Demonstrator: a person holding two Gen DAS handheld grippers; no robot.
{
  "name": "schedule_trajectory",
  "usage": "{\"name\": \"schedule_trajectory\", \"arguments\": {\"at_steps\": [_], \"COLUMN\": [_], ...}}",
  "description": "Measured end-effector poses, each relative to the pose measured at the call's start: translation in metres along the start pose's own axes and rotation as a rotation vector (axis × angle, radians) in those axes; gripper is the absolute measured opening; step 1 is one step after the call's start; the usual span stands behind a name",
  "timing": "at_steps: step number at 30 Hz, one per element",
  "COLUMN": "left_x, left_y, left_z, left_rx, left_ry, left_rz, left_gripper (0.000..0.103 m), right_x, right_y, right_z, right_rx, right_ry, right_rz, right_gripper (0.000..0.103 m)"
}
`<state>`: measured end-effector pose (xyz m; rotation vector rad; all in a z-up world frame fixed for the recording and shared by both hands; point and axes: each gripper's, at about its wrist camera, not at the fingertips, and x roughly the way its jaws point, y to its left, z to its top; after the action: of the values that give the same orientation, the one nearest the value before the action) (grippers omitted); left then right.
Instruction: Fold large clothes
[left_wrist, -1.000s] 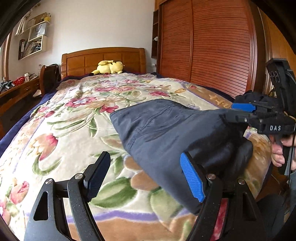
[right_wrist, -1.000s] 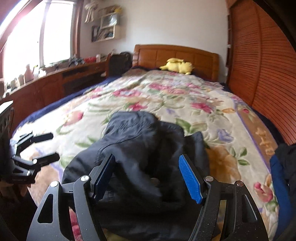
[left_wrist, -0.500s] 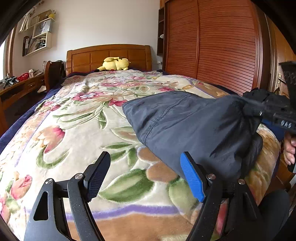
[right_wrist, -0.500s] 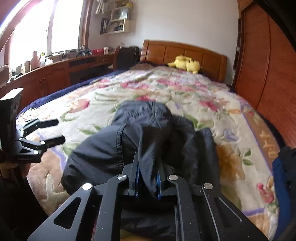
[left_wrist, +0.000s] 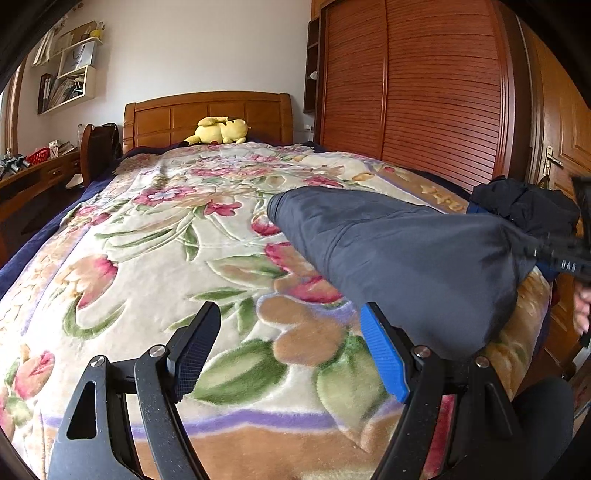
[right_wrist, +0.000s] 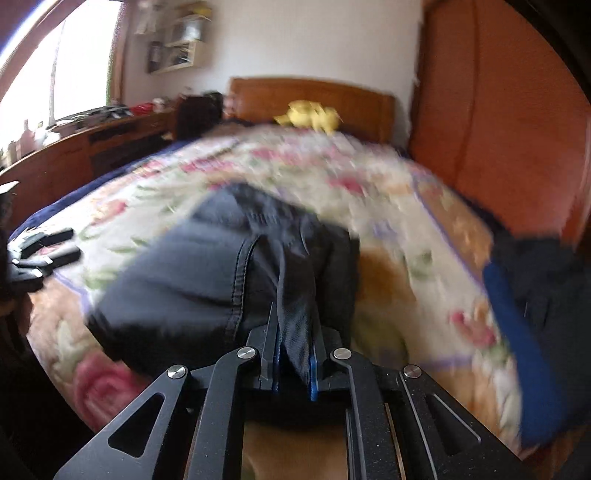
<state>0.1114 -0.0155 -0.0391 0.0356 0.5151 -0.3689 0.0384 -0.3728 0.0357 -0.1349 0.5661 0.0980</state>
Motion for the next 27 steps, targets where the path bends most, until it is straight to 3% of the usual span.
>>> {"name": "schedule_trajectory", "arguments": {"at_steps": [5,7,12,14,15,23,27], "left_x": [0.004,0.004,0.009,0.016,0.02,0.064,0.09], "left_y": [0.0,0.0,-0.006,-0.007,-0.007,-0.005,-0.005], "left_z": [0.001,0.001,0.006,0.014,0.016,0.045,0.064], "left_rx": [-0.006,-0.004,0.029,0.035,0.034,0.022,0.026], "left_ry": [0.005,0.005,0.008,0.017,0.021,0.079,0.086], "left_rz": [0.006,0.003,0.002,-0.007,-0.012,-0.027,-0.029], "left_gripper": [0.079,0.079,0.079,0.079,0.079,0.079,0.079], "right_x": [0.017,0.023,0.034,0.038,0.039,0.055,0.064], "right_y": [-0.003,-0.004,-0.007,-0.007,-0.01,-0.016,-0.02], "right_z": [-0.015,-0.015,-0.025,-0.024,-0.025,-0.033,-0.033], "right_rx": [0.064,0.085,0.107,0.129,0.148,0.24,0.232], "right_ry": [0.044,0.051,0.089,0.088,0.09,0.1,0.108], "right_rz": [0.022,0.018,-0.038,-0.061,-0.063,0.077,0.098], "right_gripper": [0.01,0.015,0.065,0.082,0.086,0.086,0.085]}}
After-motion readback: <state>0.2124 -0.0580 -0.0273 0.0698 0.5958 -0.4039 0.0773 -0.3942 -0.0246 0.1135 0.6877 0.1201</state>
